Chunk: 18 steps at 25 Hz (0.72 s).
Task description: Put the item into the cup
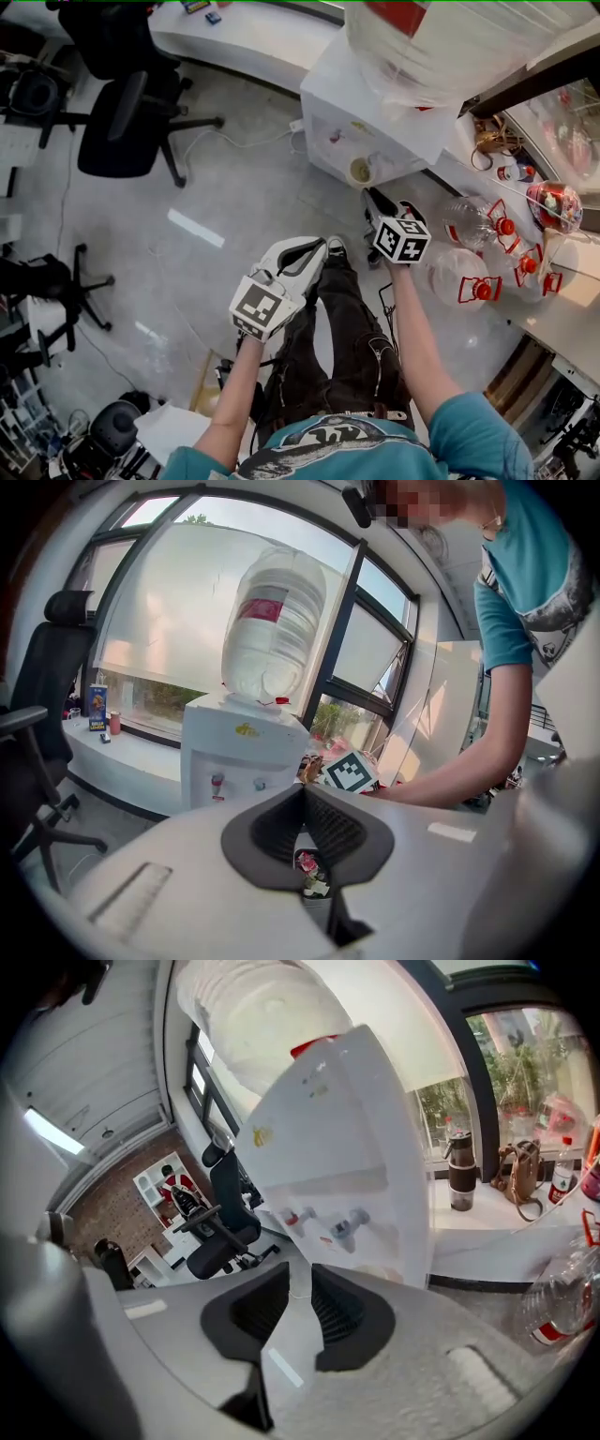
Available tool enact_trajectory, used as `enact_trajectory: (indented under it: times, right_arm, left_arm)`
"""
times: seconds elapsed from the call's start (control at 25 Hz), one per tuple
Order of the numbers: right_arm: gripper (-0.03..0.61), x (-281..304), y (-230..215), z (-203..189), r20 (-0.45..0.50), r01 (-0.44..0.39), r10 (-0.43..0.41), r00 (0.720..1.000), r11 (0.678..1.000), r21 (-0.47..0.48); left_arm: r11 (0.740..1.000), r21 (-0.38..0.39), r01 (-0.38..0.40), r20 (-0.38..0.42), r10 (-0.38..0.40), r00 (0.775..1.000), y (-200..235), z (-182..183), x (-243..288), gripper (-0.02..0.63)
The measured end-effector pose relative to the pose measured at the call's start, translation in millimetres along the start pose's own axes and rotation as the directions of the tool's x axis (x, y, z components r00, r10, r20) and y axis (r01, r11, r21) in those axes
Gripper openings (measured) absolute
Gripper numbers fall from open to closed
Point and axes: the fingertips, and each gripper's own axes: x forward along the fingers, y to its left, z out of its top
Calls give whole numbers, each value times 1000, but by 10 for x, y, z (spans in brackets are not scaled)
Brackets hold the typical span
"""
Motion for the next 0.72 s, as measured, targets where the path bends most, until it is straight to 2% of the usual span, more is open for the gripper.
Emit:
enact_trajectory:
  times: [0.32,0.72]
  right_arm:
    - [75,-474,601,323,39,-106,107,993,994,-39]
    - [75,-1176,1271,716,87,-226,241,967,961,-157]
  left_arm:
    - [999,50,-19,1,19,1000,-52,251,-256,12]
    - [994,100,-31,63,25,998,-263,607,-638,12]
